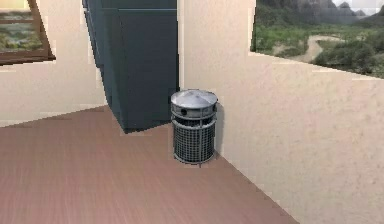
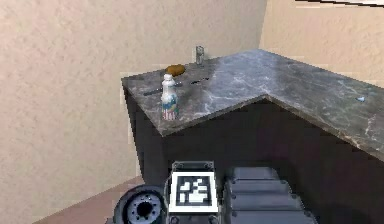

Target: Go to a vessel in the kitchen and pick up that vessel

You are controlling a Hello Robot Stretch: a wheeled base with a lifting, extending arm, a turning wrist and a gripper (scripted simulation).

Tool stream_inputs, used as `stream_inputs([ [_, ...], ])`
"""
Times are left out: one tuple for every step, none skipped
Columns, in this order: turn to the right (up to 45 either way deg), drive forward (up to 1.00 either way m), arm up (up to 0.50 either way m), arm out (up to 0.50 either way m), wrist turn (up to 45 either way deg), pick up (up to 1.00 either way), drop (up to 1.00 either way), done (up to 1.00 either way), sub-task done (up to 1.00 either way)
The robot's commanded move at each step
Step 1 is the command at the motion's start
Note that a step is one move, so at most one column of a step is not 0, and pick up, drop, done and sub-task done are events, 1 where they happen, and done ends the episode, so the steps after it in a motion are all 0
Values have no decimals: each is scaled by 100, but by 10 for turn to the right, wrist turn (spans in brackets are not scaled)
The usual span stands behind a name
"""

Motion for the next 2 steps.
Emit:
stream_inputs([
  [0, 0, 0, 42, 0, 0, 0, 0, 0],
  [0, 0, 0, 0, 450, 0, 0, 0, 0],
])
